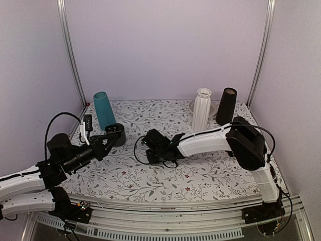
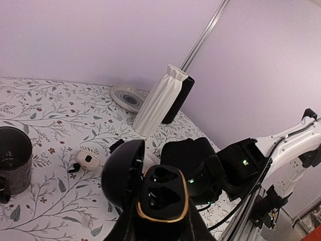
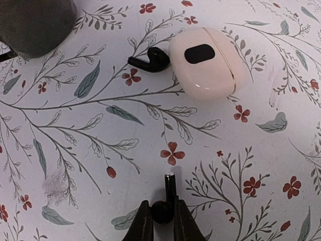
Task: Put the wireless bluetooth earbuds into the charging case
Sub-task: Pick up the right earbud from the center of the board.
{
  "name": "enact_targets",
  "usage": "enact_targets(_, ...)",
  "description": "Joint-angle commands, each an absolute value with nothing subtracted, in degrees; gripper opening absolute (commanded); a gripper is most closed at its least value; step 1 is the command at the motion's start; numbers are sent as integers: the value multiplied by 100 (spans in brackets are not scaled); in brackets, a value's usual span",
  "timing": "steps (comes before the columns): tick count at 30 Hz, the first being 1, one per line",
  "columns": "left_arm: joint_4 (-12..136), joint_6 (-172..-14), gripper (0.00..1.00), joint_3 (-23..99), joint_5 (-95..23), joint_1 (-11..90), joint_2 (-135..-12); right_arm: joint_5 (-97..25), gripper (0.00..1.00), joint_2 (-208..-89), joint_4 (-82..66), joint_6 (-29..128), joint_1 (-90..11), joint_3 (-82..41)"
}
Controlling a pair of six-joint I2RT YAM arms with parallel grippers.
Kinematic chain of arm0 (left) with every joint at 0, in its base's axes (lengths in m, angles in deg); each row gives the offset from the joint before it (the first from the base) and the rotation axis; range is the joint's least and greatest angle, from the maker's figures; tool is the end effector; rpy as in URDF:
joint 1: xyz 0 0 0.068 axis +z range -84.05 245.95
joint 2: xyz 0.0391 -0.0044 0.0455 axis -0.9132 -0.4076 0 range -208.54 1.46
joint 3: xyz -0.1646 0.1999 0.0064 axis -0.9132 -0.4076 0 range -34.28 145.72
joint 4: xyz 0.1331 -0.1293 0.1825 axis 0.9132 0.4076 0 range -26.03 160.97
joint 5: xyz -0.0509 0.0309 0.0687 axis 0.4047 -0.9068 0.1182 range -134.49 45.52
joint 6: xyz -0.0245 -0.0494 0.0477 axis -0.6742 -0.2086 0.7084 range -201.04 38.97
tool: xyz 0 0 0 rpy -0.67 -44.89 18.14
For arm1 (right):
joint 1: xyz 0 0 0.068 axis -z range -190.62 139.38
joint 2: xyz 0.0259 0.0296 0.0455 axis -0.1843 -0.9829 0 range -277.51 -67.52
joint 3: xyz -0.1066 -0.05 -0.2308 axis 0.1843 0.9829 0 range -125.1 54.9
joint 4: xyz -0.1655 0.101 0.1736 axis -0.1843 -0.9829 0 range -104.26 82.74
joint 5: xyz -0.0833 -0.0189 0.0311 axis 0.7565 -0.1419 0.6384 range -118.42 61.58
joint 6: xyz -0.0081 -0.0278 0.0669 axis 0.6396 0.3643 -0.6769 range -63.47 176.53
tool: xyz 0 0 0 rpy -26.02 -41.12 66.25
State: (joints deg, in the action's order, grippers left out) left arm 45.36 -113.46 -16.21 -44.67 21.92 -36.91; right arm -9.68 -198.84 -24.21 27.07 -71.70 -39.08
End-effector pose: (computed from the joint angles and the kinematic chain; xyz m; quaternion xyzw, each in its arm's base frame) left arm 0.1498 -0.1445 0.2362 0.0714 0.7139 -0.4301 0.5479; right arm 0.2549 0.4210 0.0942 -0.2079 0.9172 0.1058 0.3229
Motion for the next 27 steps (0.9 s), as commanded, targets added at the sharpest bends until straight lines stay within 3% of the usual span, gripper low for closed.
enact_targets(1, 4325, -11318, 0, -1599, -4306, 2297, -3841, -1243, 8, -19517, -2105, 3076, -7163, -3196)
enact_targets(13, 3372, -10803, 0, -1460, -2995, 2264, -5325, -2644, 6, -17762, -1109, 3751, -7105, -1419)
enact_targets(27, 3163, -9635, 0, -1273, -2988, 1850, -6269, -3865, 5, -16386, -971, 3817, -7047, -487)
